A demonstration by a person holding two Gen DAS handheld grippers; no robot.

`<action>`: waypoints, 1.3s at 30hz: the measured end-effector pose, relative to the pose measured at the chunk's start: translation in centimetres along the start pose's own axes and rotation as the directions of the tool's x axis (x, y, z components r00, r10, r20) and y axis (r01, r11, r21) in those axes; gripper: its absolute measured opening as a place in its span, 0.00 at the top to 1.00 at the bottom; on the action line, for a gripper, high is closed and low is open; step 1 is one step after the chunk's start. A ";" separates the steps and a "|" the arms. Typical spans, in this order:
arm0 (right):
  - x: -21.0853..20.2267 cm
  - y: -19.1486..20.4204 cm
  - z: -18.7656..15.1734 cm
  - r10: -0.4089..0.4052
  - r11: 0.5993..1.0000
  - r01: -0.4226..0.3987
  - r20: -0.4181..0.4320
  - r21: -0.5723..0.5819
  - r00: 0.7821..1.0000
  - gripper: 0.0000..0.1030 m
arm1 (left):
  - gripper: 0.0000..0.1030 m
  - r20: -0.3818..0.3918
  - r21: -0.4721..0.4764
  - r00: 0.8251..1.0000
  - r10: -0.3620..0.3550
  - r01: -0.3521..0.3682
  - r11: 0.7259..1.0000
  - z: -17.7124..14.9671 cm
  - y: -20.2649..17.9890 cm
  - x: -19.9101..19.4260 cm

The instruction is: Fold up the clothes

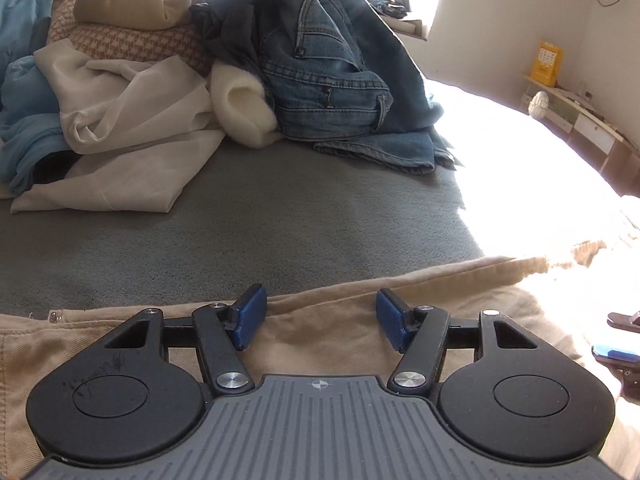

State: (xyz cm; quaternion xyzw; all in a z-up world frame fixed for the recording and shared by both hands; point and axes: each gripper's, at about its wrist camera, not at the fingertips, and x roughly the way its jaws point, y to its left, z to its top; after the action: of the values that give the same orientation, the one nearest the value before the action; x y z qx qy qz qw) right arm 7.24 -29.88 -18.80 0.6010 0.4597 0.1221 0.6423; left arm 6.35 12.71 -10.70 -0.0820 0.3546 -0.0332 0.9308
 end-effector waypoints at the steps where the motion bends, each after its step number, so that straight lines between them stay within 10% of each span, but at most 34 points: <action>1: 0.1 0.0 0.0 0.001 1.000 -0.001 -0.001 0.002 1.000 0.73 | 0.41 0.000 -0.015 1.000 0.008 -0.008 1.000 0.3 0.2 0.1; 10: 0.4 -0.1 0.4 0.017 1.000 -0.017 -0.011 0.016 1.000 0.73 | 0.40 0.056 0.023 0.997 -0.045 0.043 0.999 0.8 -2.1 -2.3; 32: 0.9 -0.6 1.2 0.041 0.998 -0.041 -0.017 0.041 0.999 0.73 | 0.39 -0.090 0.054 0.981 -0.170 0.175 0.983 -2.6 -8.4 -0.2; 39: -1.0 -1.0 1.8 0.048 0.997 -0.056 0.135 0.061 0.990 0.73 | 0.39 -0.089 0.050 0.981 -0.171 0.176 0.983 -2.7 -8.3 -0.2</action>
State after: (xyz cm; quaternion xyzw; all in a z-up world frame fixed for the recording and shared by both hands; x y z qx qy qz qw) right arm 7.64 -32.05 -19.52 0.6399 0.4035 0.0834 0.6486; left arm 4.36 4.20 -11.09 -0.0842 0.3840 -0.1280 0.9105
